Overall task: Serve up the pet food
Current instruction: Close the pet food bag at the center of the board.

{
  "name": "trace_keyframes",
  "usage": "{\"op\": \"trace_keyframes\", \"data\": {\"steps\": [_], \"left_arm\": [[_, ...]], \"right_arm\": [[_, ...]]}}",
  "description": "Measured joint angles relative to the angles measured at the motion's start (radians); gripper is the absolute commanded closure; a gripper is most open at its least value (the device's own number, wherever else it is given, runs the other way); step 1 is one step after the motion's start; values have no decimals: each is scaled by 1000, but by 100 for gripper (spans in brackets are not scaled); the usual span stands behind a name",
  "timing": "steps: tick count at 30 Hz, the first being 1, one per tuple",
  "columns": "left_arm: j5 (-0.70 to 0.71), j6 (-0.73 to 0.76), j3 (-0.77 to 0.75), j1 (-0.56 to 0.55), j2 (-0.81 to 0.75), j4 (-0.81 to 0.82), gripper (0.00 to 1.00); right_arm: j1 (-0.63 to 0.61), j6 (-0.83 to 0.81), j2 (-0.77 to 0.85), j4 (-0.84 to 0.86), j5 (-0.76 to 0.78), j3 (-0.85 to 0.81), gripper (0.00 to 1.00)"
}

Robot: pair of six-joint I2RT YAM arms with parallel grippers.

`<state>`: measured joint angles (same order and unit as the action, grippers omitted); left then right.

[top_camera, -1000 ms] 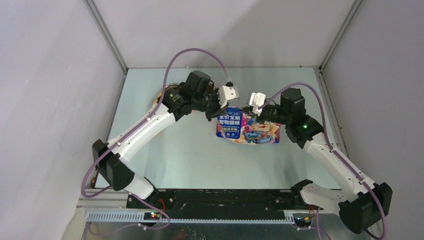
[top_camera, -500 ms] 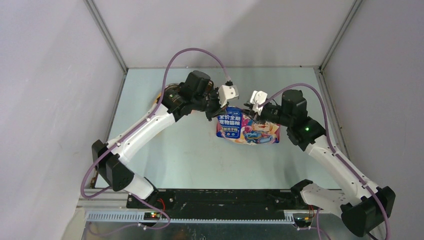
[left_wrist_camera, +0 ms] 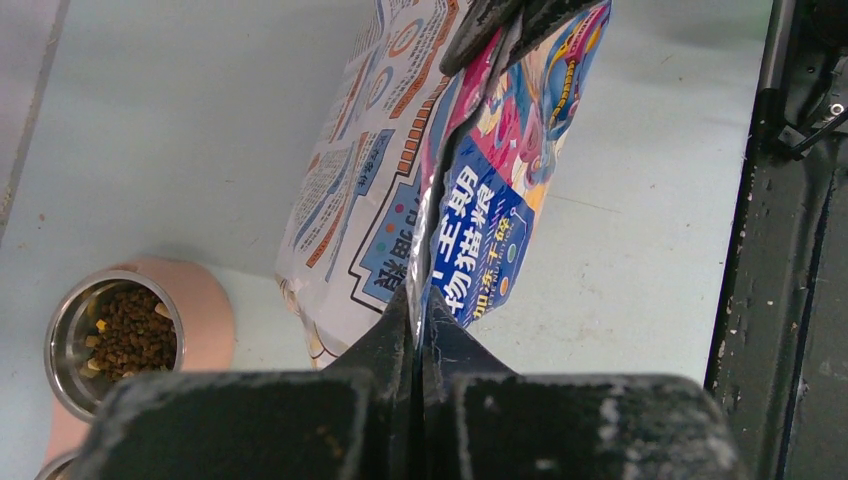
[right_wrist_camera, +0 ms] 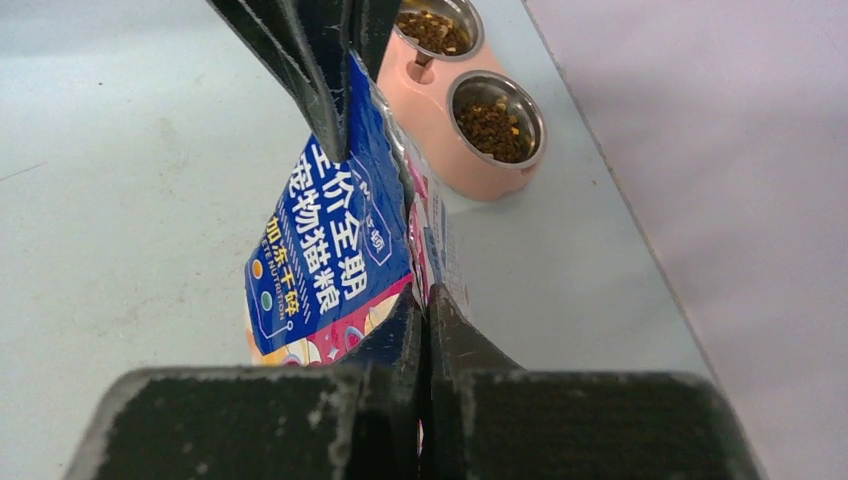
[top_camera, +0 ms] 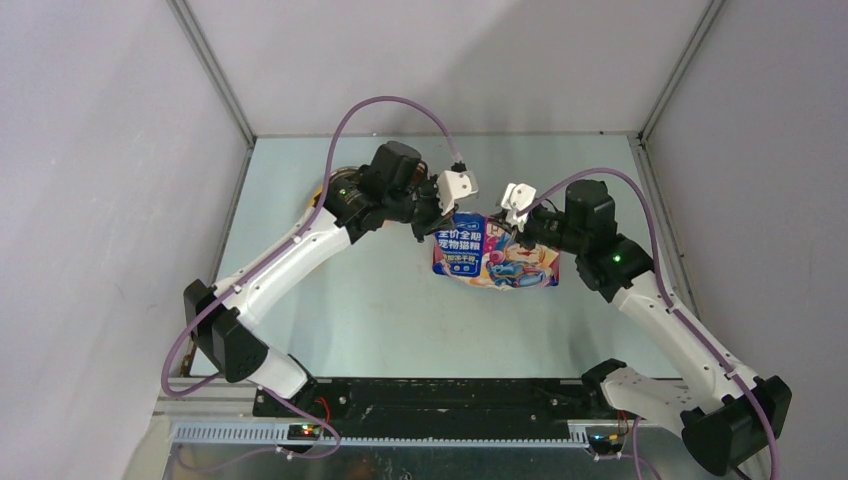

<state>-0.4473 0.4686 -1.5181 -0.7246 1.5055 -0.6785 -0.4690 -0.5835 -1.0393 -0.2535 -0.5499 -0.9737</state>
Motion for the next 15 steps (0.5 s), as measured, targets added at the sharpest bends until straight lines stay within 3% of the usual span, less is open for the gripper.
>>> {"op": "trace_keyframes", "data": {"steps": [6,7,8,9,15], "left_arm": [[4,-2,1,-3,0,12,100],[6,-3,1,-3,0,14,100],[6,-5,2,-3,0,16,100],[8,-7,2,-3,0,16,100],[8,-9,3,-3,-3,17,100]], "right_arm": [[-10,51,0,15,61,0,98],[-11,59,0,17,69,0,92],[-12,62,0,17,72,0,75],[-13,68,0,17,72,0,70],[-7,51,25,6,97,0,69]]}}
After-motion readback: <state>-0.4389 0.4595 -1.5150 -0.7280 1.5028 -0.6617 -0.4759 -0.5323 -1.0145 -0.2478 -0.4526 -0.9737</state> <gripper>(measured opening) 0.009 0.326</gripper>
